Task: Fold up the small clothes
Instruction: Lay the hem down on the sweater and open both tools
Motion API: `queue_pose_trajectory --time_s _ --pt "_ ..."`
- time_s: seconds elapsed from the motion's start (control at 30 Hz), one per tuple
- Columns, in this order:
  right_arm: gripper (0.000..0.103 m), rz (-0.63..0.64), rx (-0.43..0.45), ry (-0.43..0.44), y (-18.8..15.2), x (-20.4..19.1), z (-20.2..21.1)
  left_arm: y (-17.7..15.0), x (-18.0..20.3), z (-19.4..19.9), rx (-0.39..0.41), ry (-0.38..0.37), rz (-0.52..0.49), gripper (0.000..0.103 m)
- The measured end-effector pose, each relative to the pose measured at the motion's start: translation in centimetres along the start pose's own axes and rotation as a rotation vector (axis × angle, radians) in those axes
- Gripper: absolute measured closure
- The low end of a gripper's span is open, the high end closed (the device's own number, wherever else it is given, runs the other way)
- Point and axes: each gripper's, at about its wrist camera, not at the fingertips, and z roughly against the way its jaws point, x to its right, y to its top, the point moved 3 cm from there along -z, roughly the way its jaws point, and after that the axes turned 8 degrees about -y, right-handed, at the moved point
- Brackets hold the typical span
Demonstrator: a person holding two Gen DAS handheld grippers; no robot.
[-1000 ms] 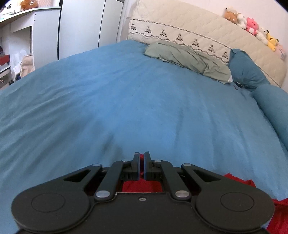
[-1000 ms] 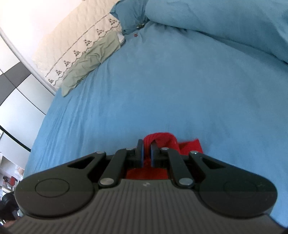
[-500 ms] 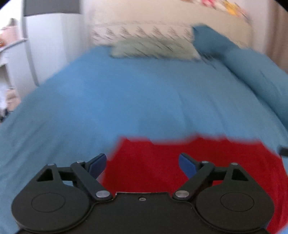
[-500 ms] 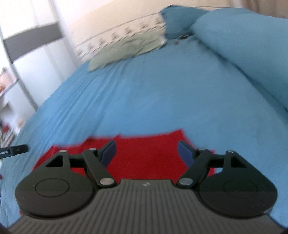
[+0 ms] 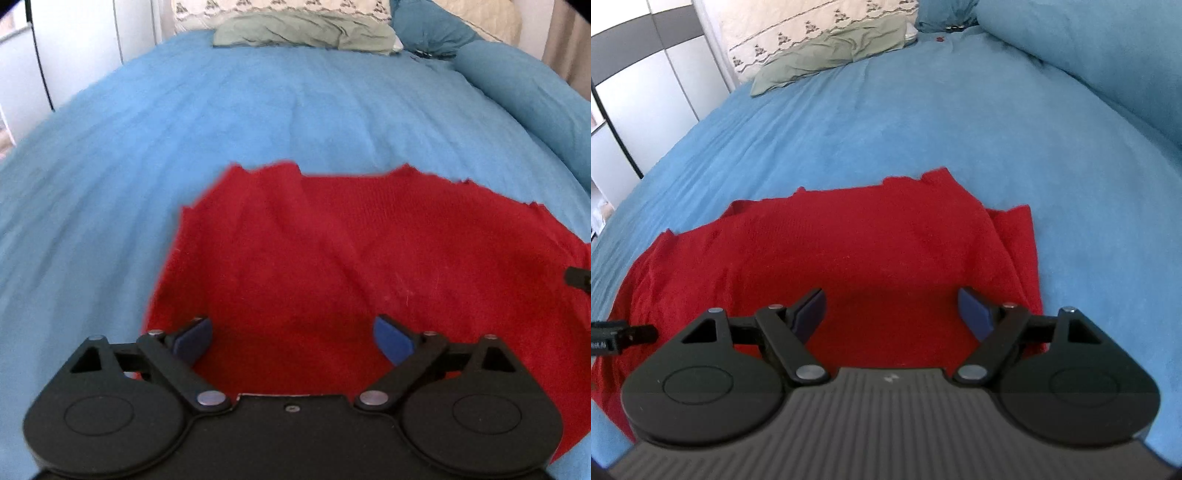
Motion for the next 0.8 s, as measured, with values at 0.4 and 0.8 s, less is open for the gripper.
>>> queue_pose_trajectory --time_s 0.4,0.8 --pt "0.0 -0.046 -0.004 -0.111 -1.3 0.6 13.5 -0.1 3.9 8.9 0.028 0.003 0.017 0.0" --pt "0.0 -0.429 -0.118 -0.193 -10.5 4.8 10.4 -2.4 8.2 4.1 -0.059 -0.088 0.026 0.0"
